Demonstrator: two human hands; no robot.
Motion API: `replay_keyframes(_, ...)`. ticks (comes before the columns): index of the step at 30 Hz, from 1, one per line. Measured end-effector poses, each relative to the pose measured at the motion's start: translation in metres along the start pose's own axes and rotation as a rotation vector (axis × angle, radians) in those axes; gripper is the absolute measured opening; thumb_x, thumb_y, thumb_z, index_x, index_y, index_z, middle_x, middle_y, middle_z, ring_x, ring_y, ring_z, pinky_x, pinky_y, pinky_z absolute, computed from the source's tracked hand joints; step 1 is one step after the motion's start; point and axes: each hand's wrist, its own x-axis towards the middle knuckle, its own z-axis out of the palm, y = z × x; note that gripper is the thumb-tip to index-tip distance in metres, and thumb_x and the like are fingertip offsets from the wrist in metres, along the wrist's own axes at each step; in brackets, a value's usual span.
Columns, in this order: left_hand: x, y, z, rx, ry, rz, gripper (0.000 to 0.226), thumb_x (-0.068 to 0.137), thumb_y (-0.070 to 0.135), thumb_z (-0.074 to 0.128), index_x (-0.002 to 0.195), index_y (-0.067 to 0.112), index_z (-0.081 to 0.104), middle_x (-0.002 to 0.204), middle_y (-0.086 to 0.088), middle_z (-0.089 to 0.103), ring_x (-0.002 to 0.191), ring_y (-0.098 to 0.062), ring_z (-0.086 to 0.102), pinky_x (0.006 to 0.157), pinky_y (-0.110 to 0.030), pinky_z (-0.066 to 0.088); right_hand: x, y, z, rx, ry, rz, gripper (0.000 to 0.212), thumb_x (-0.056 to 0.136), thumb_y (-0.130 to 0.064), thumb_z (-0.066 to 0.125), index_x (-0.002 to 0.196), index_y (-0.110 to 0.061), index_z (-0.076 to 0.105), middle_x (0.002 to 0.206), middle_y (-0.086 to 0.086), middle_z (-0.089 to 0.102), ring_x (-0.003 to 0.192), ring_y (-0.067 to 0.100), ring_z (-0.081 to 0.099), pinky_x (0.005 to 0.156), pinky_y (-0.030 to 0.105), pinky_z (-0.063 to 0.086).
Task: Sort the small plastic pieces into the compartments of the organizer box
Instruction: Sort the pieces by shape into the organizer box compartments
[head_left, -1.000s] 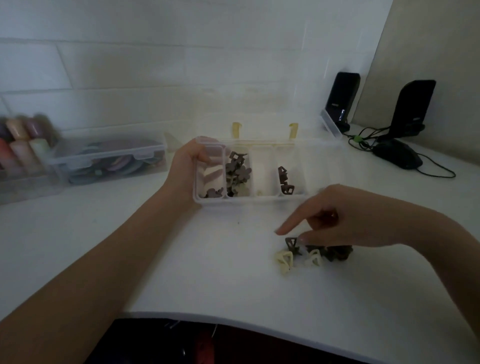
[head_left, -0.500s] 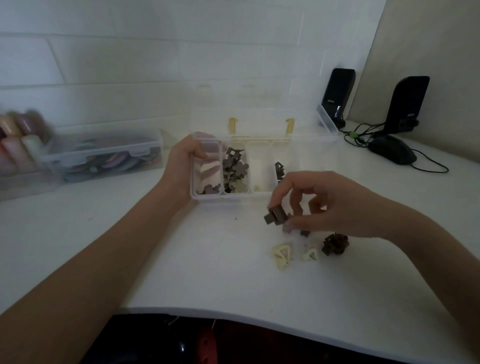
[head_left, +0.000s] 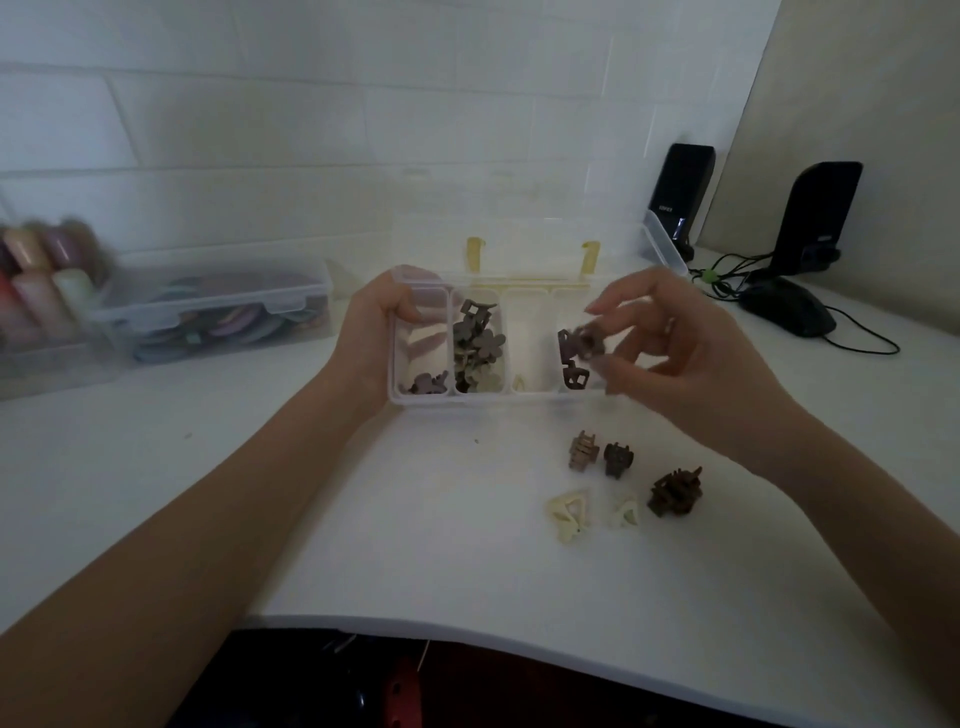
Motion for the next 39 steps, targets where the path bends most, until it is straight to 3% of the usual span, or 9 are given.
replay_keyframes(6,0.001,0.000,-0.001,-0.013,-0.019,0.043,0.032,0.047,0.005,0.036,0.073,0.013,0.053,0.066,0.003,0.067,0.061,-0.012,0.061,0.063,-0.025,0.047,0.005,0.005,-0.008,-0.122,0.312,-0.021,0.020,0.082,-0.008,0.067,0.093,-0.019,0.055,0.088,-0.014,0.065,0.072,0.006,0.060,0.062,0.028,0.049)
replay_keyframes(11,0.002,-0.001,-0.002,-0.003,-0.010,0.043,0.033,0.046,0.006,0.036,0.073,0.013,0.054,0.071,0.001,0.065,0.067,-0.015,0.060,0.067,-0.028,0.048,0.001,0.009,-0.003,-0.320,0.233,-0.100,0.019,0.082,-0.016,0.069,0.094,-0.025,0.057,0.094,-0.015,0.064,0.078,0.006,0.059,0.055,0.022,0.045)
replay_keyframes(16,0.002,-0.001,-0.002,-0.007,-0.003,0.043,0.032,0.046,0.005,0.036,0.072,0.013,0.054,0.076,-0.002,0.063,0.073,-0.018,0.059,0.070,-0.029,0.049,0.001,0.024,0.008,-0.612,0.090,-0.096,0.020,0.082,-0.017,0.067,0.098,-0.028,0.061,0.104,-0.016,0.050,0.083,-0.008,0.045,0.071,0.004,0.035)
replay_keyframes(21,0.001,-0.002,-0.003,0.003,0.000,0.041,0.032,0.047,0.006,0.037,0.073,0.014,0.054,0.078,-0.003,0.064,0.072,-0.017,0.060,0.072,-0.031,0.049,0.002,0.022,0.004,-0.658,0.114,-0.169,0.011,0.083,-0.019,0.067,0.092,-0.025,0.069,0.095,-0.013,0.060,0.082,0.000,0.044,0.078,0.008,0.035)
replay_keyframes(24,0.002,-0.002,-0.002,-0.003,0.000,0.036,0.031,0.047,0.006,0.038,0.073,0.014,0.054,0.076,-0.001,0.065,0.072,-0.016,0.061,0.073,-0.031,0.048,0.003,0.027,0.006,-0.781,0.011,-0.211,0.015,0.086,-0.022,0.062,0.097,-0.024,0.073,0.102,-0.009,0.067,0.089,0.006,0.045,0.083,0.028,0.041)
replay_keyframes(28,0.001,-0.001,-0.002,-0.009,-0.004,0.036,0.031,0.048,0.006,0.037,0.073,0.014,0.054,0.070,0.001,0.067,0.066,-0.013,0.062,0.070,-0.029,0.048,0.000,0.014,0.004,-0.606,0.037,-0.269,0.015,0.084,-0.026,0.061,0.093,-0.023,0.073,0.089,-0.011,0.065,0.079,0.003,0.048,0.072,0.012,0.036)
replay_keyframes(32,-0.001,0.000,-0.001,-0.020,-0.009,0.028,0.031,0.048,0.005,0.037,0.073,0.013,0.053,0.066,0.003,0.066,0.061,-0.012,0.062,0.068,-0.027,0.047,-0.005,-0.011,-0.005,-0.259,-0.270,-0.059,0.012,0.078,-0.032,0.070,0.085,-0.024,0.075,0.046,-0.007,0.050,0.041,0.006,0.037,0.046,0.015,0.032)
replay_keyframes(35,-0.002,0.001,0.000,-0.022,-0.019,0.025,0.031,0.048,0.005,0.037,0.073,0.013,0.054,0.065,0.003,0.066,0.060,-0.012,0.062,0.065,-0.026,0.047,-0.008,-0.017,-0.004,-0.178,-0.588,0.066,0.024,0.072,-0.038,0.073,0.094,-0.030,0.074,0.047,0.007,0.046,0.042,0.016,0.034,0.045,0.018,0.031)
replay_keyframes(39,-0.001,0.001,-0.001,-0.020,-0.016,0.023,0.031,0.048,0.005,0.037,0.073,0.013,0.053,0.065,0.003,0.066,0.061,-0.012,0.060,0.067,-0.027,0.045,-0.010,-0.014,0.006,-0.254,-0.717,0.114,0.029,0.069,-0.038,0.077,0.097,-0.030,0.072,0.049,-0.007,0.045,0.044,0.005,0.038,0.048,0.012,0.031)
